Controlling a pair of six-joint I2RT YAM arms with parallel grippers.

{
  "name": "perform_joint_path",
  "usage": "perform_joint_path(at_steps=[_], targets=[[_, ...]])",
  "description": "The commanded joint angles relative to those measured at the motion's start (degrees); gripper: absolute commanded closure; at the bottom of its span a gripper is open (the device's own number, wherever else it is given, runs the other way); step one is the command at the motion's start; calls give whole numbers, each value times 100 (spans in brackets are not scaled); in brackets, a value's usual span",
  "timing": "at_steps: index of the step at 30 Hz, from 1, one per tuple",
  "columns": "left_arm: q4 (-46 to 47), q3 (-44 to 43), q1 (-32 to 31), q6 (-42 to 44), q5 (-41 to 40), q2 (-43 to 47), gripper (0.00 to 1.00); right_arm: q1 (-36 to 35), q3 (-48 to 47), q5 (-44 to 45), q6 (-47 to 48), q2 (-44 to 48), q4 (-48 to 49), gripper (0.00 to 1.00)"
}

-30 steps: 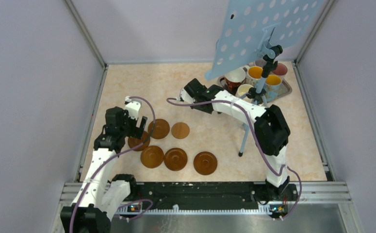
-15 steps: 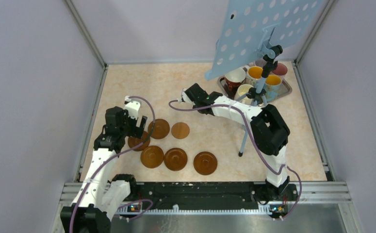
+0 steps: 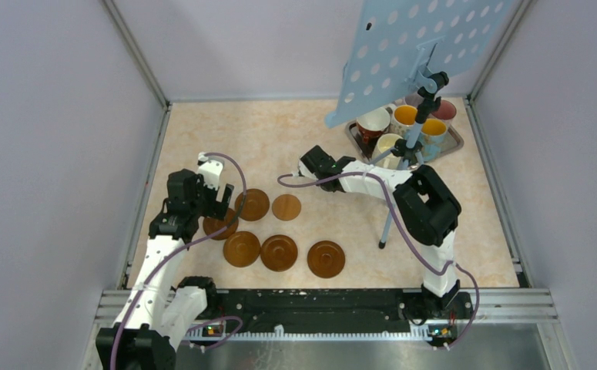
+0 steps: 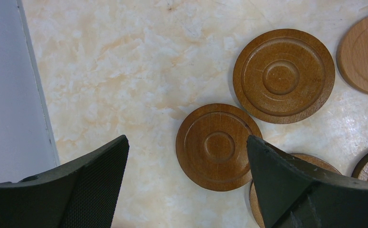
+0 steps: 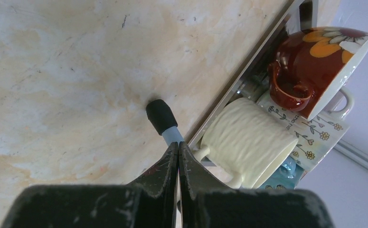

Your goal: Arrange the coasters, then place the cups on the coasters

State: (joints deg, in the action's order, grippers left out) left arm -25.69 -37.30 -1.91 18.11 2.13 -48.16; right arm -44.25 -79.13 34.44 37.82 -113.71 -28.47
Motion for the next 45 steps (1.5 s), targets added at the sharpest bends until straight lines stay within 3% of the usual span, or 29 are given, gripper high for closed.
perform_joint_path(at_steps=[1,14,45], targets=[[223,-89,32,-44,73,59,1,94,-15,185,41,252,247,100],[260,-37,30,19,-17,44,1,317,-197,140,111,1,122,100],[221,1,32,165,53,-56,1,352,1875,-827,468,1474,162,100]])
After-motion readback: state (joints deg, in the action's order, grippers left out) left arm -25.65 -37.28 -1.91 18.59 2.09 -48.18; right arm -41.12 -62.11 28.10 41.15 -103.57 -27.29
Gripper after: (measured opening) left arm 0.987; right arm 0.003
